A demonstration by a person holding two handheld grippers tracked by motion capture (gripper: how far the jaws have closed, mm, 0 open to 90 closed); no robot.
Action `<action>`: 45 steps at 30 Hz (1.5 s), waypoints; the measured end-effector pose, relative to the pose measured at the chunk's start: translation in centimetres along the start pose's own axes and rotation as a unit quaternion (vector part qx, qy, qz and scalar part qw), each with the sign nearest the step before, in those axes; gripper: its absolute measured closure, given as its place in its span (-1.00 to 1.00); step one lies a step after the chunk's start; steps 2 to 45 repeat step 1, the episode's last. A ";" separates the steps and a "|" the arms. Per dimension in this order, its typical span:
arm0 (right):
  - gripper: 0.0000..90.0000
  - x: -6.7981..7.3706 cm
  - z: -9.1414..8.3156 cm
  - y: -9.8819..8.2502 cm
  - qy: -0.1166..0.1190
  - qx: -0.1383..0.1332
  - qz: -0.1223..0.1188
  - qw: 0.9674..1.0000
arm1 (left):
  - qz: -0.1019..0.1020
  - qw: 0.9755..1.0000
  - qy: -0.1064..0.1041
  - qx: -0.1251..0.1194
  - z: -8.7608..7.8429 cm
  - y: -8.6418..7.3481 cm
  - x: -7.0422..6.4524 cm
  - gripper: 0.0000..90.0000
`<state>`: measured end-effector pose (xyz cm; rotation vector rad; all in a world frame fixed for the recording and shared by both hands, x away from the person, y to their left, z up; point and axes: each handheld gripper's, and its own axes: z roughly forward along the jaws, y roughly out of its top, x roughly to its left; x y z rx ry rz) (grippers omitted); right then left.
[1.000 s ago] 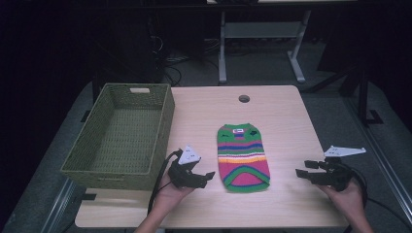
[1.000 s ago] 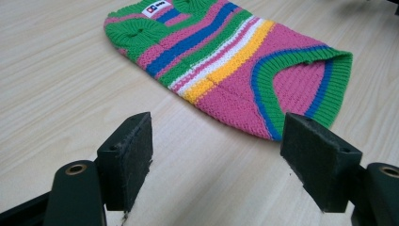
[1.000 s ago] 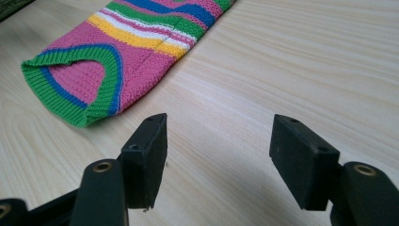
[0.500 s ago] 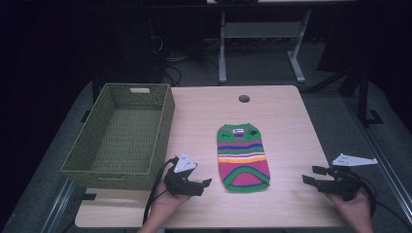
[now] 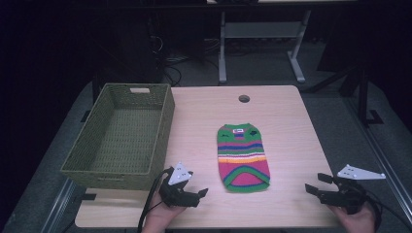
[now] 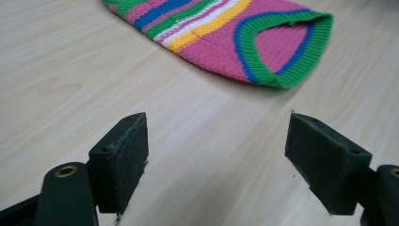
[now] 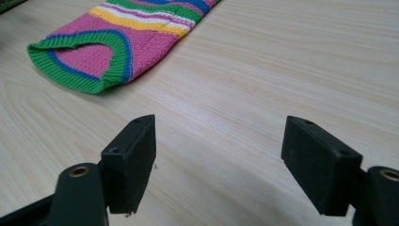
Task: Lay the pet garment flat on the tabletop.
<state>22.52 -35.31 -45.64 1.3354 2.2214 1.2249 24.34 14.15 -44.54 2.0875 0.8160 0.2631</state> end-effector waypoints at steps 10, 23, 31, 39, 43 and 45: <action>-0.42 0.1 -0.2 0.0 -0.003 -0.005 -0.006 1.000 | 0.000 1.000 0.000 0.000 0.0 0.0 0.0 -0.52; -0.42 0.1 -0.2 0.0 -0.003 -0.005 -0.006 1.000 | 0.000 1.000 0.000 0.000 0.0 0.0 0.0 -0.52; -0.42 0.1 -0.2 0.0 -0.003 -0.005 -0.006 1.000 | 0.000 1.000 0.000 0.000 0.0 0.0 0.0 -0.52; -0.42 0.1 -0.2 0.0 -0.003 -0.005 -0.006 1.000 | 0.000 1.000 0.000 0.000 0.0 0.0 0.0 -0.52; -0.42 0.1 -0.2 0.0 -0.003 -0.005 -0.006 1.000 | 0.000 1.000 0.000 0.000 0.0 0.0 0.0 -0.52; -0.42 0.1 -0.2 0.0 -0.003 -0.005 -0.006 1.000 | 0.000 1.000 0.000 0.000 0.0 0.0 0.0 -0.52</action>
